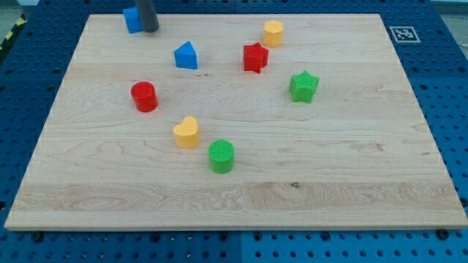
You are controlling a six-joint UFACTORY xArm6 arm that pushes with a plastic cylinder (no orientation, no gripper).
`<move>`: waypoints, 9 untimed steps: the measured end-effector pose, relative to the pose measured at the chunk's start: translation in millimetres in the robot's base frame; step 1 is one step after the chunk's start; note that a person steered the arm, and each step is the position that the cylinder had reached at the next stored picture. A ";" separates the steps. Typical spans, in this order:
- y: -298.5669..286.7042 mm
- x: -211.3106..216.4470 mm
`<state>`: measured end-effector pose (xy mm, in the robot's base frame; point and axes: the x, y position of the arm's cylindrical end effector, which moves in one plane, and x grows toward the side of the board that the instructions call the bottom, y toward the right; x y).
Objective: Move the arm to the top left of the green star
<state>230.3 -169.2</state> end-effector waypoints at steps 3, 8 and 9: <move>117.7 37.3; 161.5 128.2; 200.0 131.4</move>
<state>361.6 30.8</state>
